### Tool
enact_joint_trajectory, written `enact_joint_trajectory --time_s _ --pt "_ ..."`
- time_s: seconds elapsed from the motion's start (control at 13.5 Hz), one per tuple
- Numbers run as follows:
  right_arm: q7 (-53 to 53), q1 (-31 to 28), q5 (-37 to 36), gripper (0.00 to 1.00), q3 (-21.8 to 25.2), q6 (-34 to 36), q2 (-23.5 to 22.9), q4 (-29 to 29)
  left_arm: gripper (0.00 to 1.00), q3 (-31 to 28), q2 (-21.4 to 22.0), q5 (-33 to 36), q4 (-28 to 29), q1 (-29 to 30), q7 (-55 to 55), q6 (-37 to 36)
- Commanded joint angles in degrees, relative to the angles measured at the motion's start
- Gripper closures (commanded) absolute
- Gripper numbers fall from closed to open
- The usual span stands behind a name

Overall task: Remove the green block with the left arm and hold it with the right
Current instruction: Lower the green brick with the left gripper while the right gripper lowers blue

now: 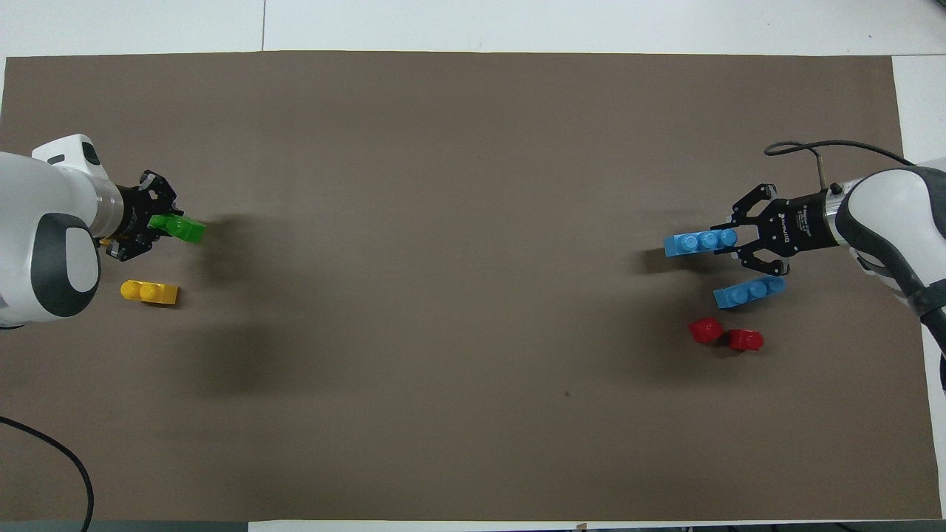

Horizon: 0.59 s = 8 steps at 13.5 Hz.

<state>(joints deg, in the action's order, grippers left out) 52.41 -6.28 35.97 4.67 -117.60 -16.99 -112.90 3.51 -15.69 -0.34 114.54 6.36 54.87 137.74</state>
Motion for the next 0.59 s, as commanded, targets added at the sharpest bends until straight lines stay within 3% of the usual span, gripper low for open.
enact_joint_trajectory --time_s 0.0,0.52 --pt "-1.61 -0.75 -1.17 1.0 -0.63 -1.93 -0.06 -1.36 1.0 0.35 -1.88 0.69 -0.72 0.76 -1.7 2.18" --pt "-1.69 -0.84 -1.08 0.99 -0.71 -5.35 -1.12 -2.67 1.0 0.18 -3.55 0.61 -1.34 1.73 -1.0 4.73"
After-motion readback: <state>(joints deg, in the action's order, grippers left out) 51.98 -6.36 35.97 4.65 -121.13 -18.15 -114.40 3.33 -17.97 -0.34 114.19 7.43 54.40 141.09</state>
